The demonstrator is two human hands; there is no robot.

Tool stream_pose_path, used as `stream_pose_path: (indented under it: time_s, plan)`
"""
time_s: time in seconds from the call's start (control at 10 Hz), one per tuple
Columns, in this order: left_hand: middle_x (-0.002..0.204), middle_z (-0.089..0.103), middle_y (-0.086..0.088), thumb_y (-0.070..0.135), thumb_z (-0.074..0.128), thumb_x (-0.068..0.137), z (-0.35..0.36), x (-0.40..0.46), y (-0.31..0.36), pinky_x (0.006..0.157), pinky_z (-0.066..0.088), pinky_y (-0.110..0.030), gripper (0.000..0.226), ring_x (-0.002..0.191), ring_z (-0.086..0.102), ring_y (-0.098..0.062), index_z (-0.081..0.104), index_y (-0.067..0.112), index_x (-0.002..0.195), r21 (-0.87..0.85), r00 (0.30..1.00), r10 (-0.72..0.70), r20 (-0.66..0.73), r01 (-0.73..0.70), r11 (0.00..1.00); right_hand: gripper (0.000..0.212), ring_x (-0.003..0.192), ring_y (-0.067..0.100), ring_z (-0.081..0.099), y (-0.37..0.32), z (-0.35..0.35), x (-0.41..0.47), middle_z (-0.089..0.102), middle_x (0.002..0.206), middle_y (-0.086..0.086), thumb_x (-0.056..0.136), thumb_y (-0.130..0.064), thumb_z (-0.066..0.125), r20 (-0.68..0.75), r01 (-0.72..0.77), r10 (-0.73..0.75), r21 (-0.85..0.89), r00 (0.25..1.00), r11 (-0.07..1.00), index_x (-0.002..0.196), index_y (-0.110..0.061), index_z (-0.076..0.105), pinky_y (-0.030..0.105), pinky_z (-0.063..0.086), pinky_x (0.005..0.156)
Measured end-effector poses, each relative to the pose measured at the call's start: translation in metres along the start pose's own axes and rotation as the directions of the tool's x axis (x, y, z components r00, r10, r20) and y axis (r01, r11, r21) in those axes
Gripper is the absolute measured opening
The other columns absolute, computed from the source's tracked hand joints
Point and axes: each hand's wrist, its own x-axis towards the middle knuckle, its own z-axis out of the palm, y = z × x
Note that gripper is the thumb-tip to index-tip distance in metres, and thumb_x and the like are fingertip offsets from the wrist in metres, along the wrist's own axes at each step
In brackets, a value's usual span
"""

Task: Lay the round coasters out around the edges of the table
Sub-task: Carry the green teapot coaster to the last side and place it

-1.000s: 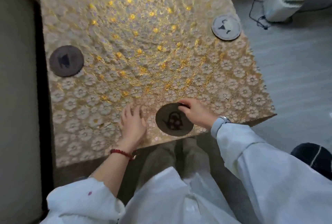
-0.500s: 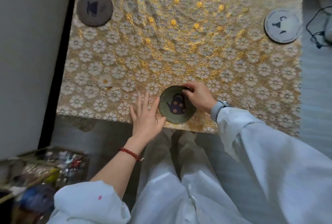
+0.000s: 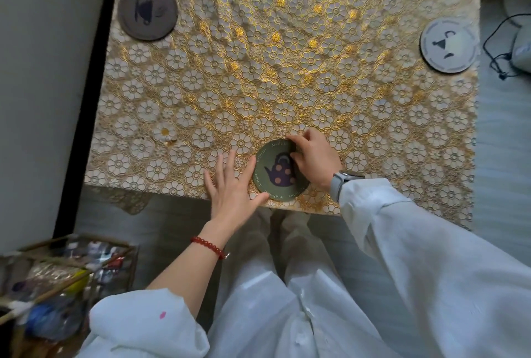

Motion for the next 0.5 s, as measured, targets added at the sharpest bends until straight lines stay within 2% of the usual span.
stream_pose_path:
  time_s: [0.1,0.3,0.4,0.5]
  plan:
    - [0.156,-0.008,-0.006,0.062,0.055,0.075,-0.001,0.001,0.0,0.109,-0.009,-0.06,0.084,0.14,-0.02,-0.025,0.01,0.038,0.142,0.015,1.0,-0.004,0.019,0.003,1.0,0.04,0.103,0.026,0.046,-0.001,0.001,-0.002,0.048,0.111,0.011,0.087,-0.022,0.051,-0.002,-0.001,0.001,-0.071,1.0,0.997,0.125,-0.021,0.039,0.045,0.053,0.074]
    - [0.156,-0.003,-0.005,0.063,0.057,0.073,-0.008,0.002,0.004,0.111,-0.003,-0.061,0.083,0.141,-0.014,-0.027,0.015,0.038,0.141,0.033,0.999,-0.03,0.039,0.028,0.999,0.04,0.105,0.025,0.046,-0.002,-0.004,-0.002,0.05,0.117,0.01,0.088,-0.023,0.052,0.017,0.032,-0.029,-0.176,0.999,0.984,0.126,-0.021,0.04,0.039,0.049,0.082]
    - [0.155,0.001,-0.005,0.063,0.058,0.072,-0.016,0.004,0.009,0.111,0.003,-0.062,0.082,0.142,-0.008,-0.029,0.018,0.038,0.139,0.05,0.997,-0.047,0.067,0.044,0.998,0.037,0.108,0.026,0.052,-0.013,-0.02,0.0,0.058,0.116,0.009,0.09,-0.029,0.049,0.11,-0.1,0.107,-0.063,0.988,0.993,0.125,-0.017,0.046,0.041,0.05,0.088]
    - [0.155,0.003,-0.006,0.064,0.06,0.07,-0.02,0.006,0.012,0.111,0.006,-0.062,0.083,0.141,-0.005,-0.032,0.019,0.038,0.139,0.077,0.993,-0.061,0.098,0.053,0.996,0.039,0.111,0.028,0.056,-0.026,-0.059,0.012,0.059,0.124,0.016,0.092,-0.026,0.047,0.191,-0.27,0.219,0.302,0.957,0.914,0.126,-0.006,0.047,0.041,0.05,0.093]
